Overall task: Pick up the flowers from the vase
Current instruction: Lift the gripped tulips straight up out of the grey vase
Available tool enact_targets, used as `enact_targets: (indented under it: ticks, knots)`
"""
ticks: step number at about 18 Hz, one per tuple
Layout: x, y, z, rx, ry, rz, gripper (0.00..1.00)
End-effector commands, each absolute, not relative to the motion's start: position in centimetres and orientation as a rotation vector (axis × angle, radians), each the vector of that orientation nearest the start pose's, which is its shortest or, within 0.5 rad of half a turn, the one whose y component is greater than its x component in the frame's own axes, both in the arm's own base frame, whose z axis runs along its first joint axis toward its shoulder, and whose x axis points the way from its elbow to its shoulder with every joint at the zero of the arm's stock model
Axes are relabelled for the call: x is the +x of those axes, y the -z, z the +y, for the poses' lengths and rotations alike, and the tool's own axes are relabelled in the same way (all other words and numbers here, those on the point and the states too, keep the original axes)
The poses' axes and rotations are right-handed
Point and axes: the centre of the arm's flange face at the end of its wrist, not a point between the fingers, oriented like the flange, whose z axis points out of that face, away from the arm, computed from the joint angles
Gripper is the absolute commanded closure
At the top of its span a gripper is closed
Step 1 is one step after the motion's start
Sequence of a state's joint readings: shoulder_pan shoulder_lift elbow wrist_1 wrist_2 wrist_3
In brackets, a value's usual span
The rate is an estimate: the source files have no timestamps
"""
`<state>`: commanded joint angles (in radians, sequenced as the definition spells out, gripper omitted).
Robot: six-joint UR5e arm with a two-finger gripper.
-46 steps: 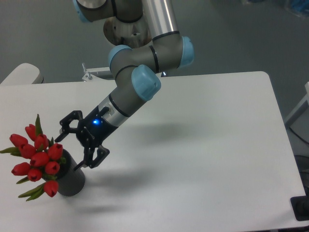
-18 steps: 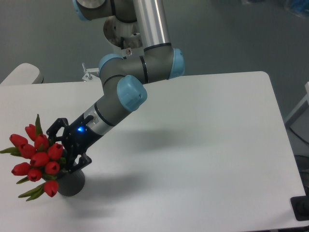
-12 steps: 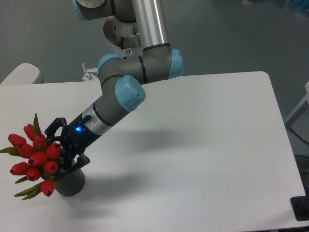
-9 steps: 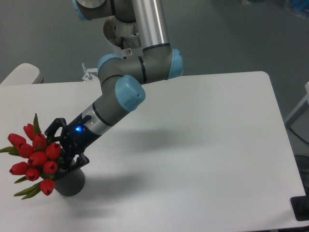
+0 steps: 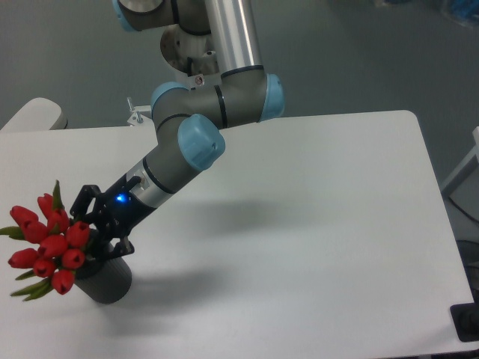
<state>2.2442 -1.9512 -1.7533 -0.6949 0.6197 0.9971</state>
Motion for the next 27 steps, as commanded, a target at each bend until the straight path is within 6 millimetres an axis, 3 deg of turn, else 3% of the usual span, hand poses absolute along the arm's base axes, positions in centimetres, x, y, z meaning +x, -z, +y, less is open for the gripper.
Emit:
enact_targets:
  ticks: [7, 15, 27]
  knots:
    - [-21.3, -33.6, 60.2, -2.132, 0.485, 0.512, 0.58]
    - [-21.5, -40.6, 60.0, -2.078, 0.5, 0.397, 0.6]
    - [-24.8, -50.5, 60.2, -2.009, 0.508, 0.205, 0.64]
